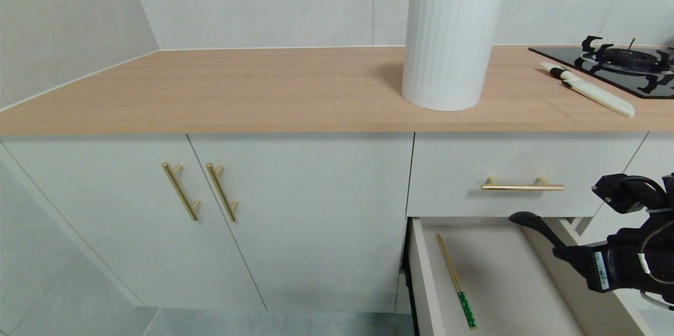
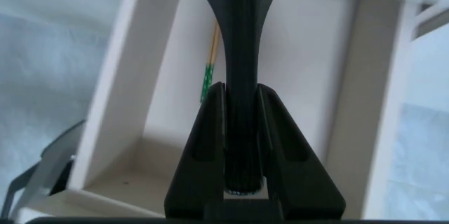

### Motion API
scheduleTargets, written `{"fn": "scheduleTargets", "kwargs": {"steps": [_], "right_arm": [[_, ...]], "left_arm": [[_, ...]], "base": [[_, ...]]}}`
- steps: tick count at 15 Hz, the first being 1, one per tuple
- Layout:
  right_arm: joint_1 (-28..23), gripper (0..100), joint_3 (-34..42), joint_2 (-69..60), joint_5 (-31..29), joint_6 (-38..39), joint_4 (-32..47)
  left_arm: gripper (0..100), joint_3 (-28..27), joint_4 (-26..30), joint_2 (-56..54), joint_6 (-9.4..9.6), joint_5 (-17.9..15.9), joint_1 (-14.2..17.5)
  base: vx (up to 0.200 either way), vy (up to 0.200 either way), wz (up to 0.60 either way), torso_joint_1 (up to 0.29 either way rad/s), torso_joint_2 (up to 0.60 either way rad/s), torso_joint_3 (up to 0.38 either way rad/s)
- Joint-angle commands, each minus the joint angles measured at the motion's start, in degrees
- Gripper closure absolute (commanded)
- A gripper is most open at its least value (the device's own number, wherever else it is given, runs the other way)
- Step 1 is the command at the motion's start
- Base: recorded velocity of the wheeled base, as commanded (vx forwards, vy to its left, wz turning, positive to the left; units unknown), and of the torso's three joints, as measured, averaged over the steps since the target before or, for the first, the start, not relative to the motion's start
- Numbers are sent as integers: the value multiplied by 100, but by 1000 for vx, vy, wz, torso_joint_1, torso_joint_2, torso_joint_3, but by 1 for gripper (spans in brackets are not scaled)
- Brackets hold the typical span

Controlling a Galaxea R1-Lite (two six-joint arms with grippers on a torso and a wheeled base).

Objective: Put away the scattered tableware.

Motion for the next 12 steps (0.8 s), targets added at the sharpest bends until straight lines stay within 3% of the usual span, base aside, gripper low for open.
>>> {"fn": "scheduleTargets", "kwargs": {"steps": [1,8,12], "right_arm": [[4,100,2,152,2,-3,3],[4,100,-7,293,-7,5,3],[4,100,-42,1110,-51,14,-23]], "left_arm": [[0,0,-2,2,-2,2,2],[0,0,-2,2,-2,2,2],[0,0,-2,2,-2,2,2]], "base": [[0,0,0,-90,442,344],[0,0,0,-20,96,68],[0,0,0,0,0,0]]}}
